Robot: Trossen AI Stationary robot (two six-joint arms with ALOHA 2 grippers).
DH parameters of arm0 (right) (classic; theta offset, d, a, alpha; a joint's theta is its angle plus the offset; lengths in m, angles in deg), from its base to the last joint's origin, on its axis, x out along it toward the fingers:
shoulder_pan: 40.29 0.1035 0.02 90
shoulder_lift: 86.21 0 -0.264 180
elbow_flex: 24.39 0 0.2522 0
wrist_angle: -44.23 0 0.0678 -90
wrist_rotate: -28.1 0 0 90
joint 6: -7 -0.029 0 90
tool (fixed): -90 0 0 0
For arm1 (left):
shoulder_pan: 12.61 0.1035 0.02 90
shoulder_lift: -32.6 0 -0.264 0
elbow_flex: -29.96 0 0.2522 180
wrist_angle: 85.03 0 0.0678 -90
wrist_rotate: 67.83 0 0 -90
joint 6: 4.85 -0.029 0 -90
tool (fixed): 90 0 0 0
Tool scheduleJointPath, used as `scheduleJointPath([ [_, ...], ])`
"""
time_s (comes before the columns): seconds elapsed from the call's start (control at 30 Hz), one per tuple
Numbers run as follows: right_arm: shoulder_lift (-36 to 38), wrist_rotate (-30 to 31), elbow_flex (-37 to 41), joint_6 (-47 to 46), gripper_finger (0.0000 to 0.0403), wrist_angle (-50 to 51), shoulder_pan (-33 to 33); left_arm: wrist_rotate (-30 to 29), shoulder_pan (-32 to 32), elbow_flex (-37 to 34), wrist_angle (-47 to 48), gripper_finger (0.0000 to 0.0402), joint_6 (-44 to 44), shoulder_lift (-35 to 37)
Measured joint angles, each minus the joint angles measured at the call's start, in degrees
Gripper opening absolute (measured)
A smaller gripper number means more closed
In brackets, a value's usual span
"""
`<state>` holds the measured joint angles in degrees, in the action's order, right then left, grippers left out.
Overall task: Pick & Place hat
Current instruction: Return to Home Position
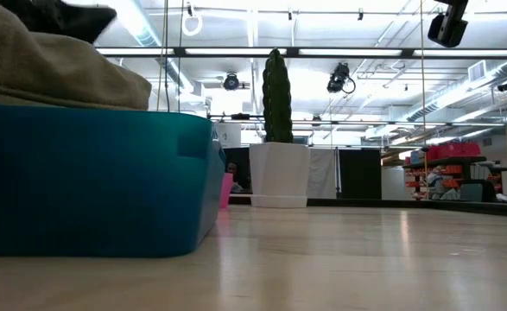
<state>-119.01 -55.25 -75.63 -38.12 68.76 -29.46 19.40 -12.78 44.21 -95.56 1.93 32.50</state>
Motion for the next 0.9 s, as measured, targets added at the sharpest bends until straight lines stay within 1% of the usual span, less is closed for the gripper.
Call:
scheduleJointPath([
  [0.2, 0.0, 0.0, 0.0, 0.0, 0.0007, 0.0, 0.0, -1.9, 0.0, 0.0, 11.4, 0.0002, 1.6, -0.2],
  [0.33, 0.0, 0.0, 0.0, 0.0, 0.0007, 0.0, 0.0, -1.5, 0.0, 0.0, 15.5, 0.0002, 1.8, -0.2],
  [0.53, 0.0, 0.0, 0.0, 0.1, 0.0007, 0.0, 0.0, 3.1, 0.0, 0.0, 20.5, 0.0002, 1.6, -0.1],
  [0.63, 0.0, 0.0, 0.0, 0.7, 0.0007, 0.0, 0.0, 3.0, 0.0, 0.0, 22.6, 0.0002, 1.5, -0.2],
  [0.9, 0.0, 0.0, 0.0, 0.8, 0.0007, 0.6, 0.0, 1.8, 0.0, 0.0, 23.5, 0.0003, 0.2, -0.2],
])
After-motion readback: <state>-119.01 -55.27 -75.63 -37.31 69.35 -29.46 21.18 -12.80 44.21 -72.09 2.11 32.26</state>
